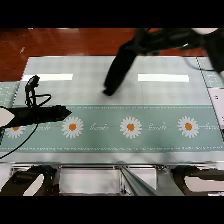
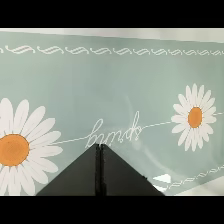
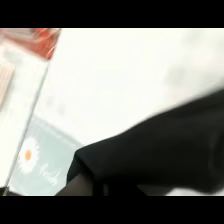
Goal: Fold the shirts.
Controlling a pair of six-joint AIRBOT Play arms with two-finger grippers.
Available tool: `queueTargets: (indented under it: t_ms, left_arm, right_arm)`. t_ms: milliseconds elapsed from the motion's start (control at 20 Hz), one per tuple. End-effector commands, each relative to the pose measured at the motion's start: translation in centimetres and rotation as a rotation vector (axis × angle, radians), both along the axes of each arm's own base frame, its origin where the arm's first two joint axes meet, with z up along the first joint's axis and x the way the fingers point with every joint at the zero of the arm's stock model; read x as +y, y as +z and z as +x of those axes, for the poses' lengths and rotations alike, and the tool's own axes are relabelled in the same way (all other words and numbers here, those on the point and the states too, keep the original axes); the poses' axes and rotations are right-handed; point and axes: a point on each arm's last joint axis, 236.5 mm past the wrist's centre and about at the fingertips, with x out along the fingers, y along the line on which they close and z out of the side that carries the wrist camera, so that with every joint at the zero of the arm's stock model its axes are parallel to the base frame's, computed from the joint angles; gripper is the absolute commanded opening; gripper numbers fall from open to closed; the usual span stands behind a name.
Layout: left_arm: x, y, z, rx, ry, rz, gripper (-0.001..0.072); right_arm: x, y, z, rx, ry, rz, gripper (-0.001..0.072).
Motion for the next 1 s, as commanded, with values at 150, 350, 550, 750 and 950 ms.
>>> queueTargets:
  t_ms: [150, 350, 550, 750, 950]
  left_arm:
    - [0.0, 0.0, 0.0, 0.001, 0.002, -0.002, 0.0027]
    - [0.0, 0.0, 0.1, -0.002, 0.005, -0.002, 0.0027]
    - [0.2, 0.4, 0.9, -0.034, 0.027, -0.003, 0.0027]
    - [0.6, 0.9, 2.1, -0.082, 0.058, -0.004, 0.0027]
    - [1.1, 1.9, 3.9, -0.156, 0.107, -0.009, 0.0027]
  right_arm:
    - [-13.7, 5.7, -0.8, -0.03, -0.224, -0.077, 0.002]
    - [-22.0, 7.6, -3.7, -0.017, -0.378, -0.111, 0.002]
    - [-28.4, 8.0, -7.4, 0.027, -0.496, -0.156, 0.0019]
    - [-33.2, 5.4, -12.4, 0.16, -0.6, -0.234, 0.0018]
    - [-37.8, -0.9, -19.5, 0.37, -0.813, -0.278, 0.0018]
